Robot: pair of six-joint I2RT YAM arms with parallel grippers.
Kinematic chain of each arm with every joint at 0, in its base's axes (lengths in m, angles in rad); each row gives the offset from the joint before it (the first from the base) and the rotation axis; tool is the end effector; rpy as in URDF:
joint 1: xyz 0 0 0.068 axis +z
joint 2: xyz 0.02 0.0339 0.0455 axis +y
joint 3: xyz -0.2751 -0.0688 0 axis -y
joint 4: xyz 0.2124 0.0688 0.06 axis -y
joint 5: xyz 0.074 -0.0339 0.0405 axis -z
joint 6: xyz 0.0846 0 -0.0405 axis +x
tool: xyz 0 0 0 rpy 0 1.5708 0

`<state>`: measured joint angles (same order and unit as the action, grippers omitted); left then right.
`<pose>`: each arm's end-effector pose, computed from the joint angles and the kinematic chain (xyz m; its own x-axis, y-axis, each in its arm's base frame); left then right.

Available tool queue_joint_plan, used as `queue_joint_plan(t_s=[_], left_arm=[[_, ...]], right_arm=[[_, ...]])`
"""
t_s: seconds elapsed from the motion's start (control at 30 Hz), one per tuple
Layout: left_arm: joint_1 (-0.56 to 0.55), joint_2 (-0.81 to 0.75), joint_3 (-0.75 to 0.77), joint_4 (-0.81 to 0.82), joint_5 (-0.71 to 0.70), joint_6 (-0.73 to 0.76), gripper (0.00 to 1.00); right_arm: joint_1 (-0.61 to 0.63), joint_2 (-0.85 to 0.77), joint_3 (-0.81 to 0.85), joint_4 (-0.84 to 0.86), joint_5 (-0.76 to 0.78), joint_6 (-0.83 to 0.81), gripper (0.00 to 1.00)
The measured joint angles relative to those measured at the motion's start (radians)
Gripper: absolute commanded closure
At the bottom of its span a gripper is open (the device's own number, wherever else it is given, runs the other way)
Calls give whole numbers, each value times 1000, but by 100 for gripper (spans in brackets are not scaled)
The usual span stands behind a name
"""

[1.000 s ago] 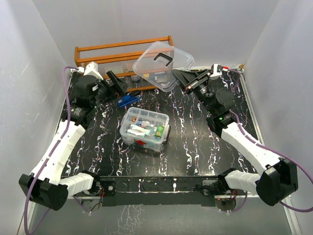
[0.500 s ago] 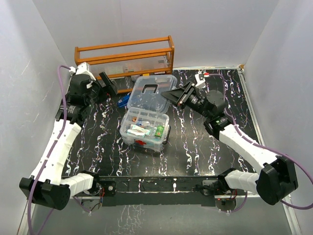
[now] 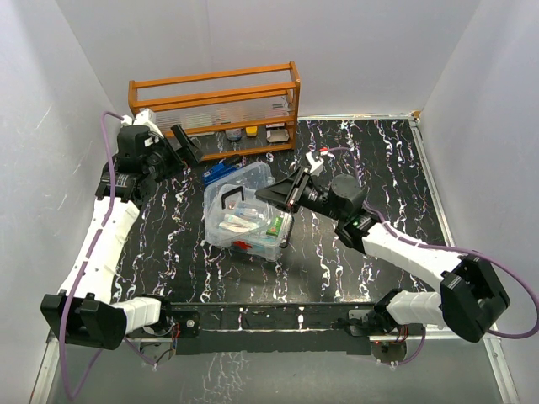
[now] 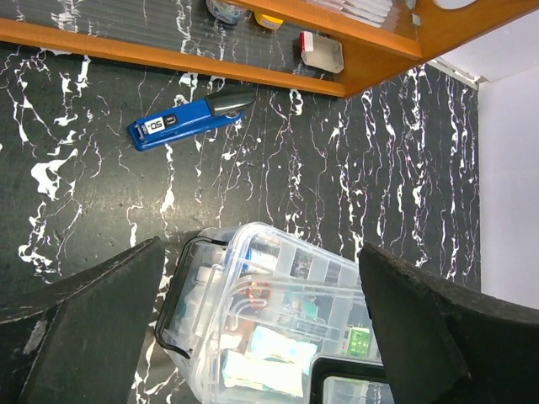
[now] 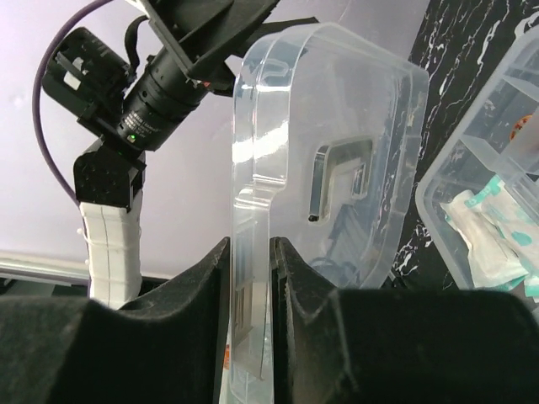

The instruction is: Organize the medicine kit

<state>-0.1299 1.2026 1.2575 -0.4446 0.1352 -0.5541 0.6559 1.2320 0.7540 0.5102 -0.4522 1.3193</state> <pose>0.2720 -0.0470 0.3818 -0.4529 -0.4666 -0.7597 0.0161 0.8477 -0.5303 0.2111 0.2091 0.3334 -0.8602 0.4373 -0.2623 -0.2474 0.0921 0.9645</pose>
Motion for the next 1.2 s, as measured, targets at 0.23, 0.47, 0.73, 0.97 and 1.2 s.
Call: queue_joint_plan(t_s=[0.23,0.47,0.73,0.97,1.2], left_arm=[[4,-10,-16,-15,3,29,1],[4,-18,-16,-34,1,38,1],[4,-28,-105,-26,48,-9,2],[20,-21,-206,-24,113,-51,3],[44,-20,-252,48,140,-51,9]], right_arm=[[19,5,-76,90,90,52,80],[23,3,-98,137,191,81,81],[29,7,-98,182,299,123,81],[44,67,-98,236,364,180,81],[71,73,-123,220,431,180,79]])
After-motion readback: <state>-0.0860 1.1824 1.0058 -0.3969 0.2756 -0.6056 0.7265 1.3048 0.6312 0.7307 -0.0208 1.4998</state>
